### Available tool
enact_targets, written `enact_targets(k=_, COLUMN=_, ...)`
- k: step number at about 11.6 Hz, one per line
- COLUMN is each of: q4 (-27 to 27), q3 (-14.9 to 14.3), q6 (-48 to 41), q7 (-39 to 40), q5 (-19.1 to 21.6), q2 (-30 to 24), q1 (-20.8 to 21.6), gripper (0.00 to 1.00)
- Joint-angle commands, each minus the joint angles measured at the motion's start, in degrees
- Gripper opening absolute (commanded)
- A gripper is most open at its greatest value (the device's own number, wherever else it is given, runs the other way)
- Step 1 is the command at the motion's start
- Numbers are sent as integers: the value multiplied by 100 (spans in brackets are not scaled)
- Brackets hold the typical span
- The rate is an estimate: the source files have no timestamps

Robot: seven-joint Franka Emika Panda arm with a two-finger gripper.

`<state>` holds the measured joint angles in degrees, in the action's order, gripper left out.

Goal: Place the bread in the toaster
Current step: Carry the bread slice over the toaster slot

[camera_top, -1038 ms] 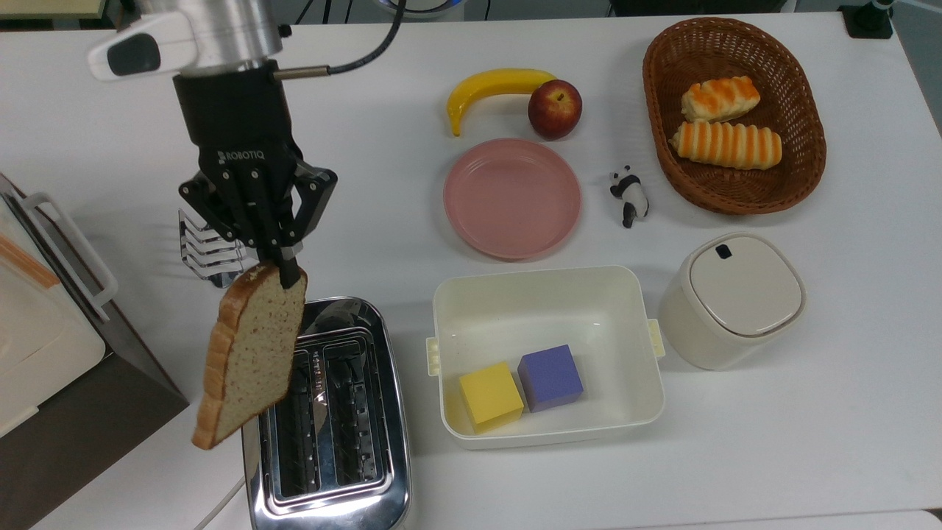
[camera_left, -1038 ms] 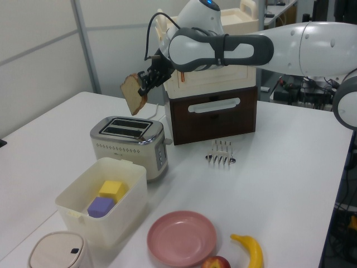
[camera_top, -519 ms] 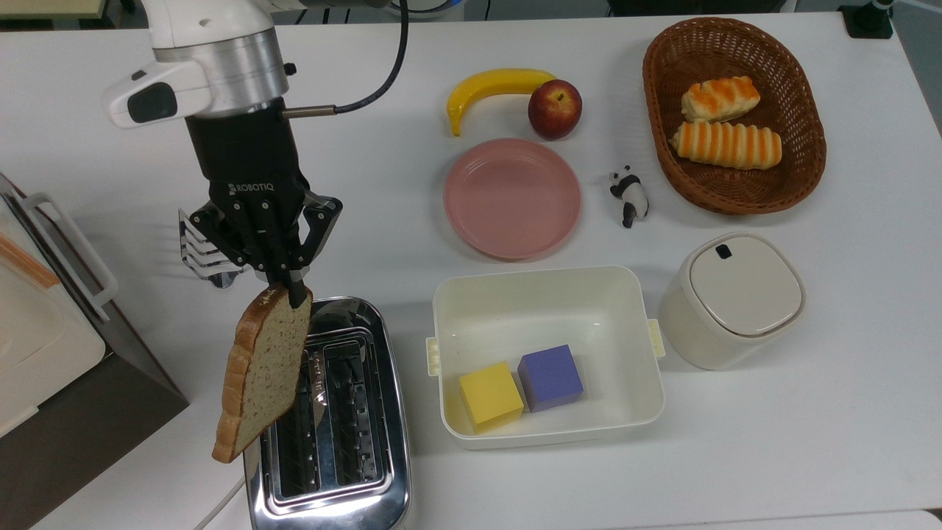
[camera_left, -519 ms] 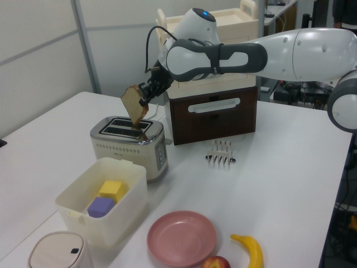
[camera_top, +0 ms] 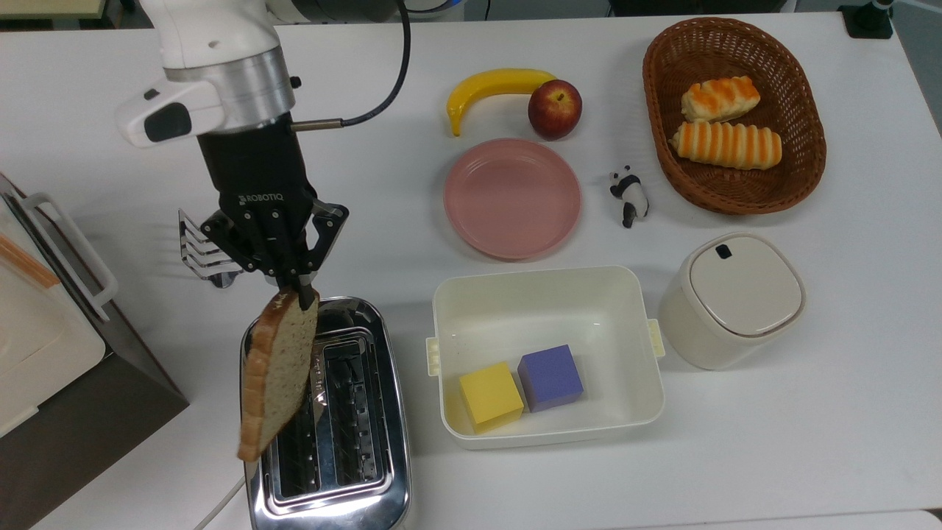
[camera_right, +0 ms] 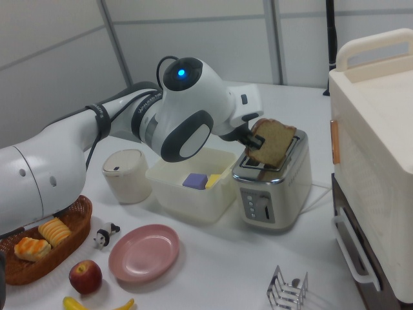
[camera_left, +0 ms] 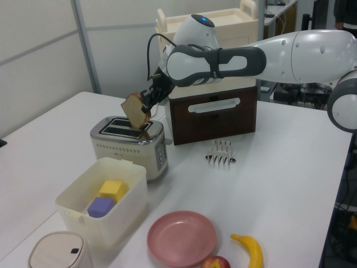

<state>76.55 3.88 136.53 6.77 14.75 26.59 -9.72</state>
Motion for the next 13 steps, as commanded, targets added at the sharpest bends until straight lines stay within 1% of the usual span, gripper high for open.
enact_targets(k=1, q4=176, q3=-1, q6=-687, q7=499, q5=28, q2=-154, q1=-4, gripper=0)
enact_targets(k=3, q4=185, q3=-1, q6=-768, q7=527, q5=-7, q2=-163, q1=-4, gripper=1)
enact_targets(k=5, q4=202, q3=-1, q6=-874, q7=509, q5=-130, q2=-154, q1=-4, gripper=3)
enact_targets(k=6, q4=202, q3=-1, q6=-848, q7=483, q5=-96, q2=-146, q1=5, gripper=6)
enact_targets(k=8, q4=167, q3=-1, q6=-821, q7=448, q5=-8, q2=-154, q1=-30, gripper=7)
enact_targets(k=11, q4=141, q3=-45, q6=-803, q7=448, q5=-7, q2=-172, q1=-39, gripper=28)
enact_targets(k=12, q4=141, q3=-54, q6=-803, q7=448, q5=19, q2=-198, q1=-39, gripper=38)
enact_targets(k=13, q4=141, q3=-62, q6=-812, q7=448, q5=28, q2=-216, q1=-48, gripper=50)
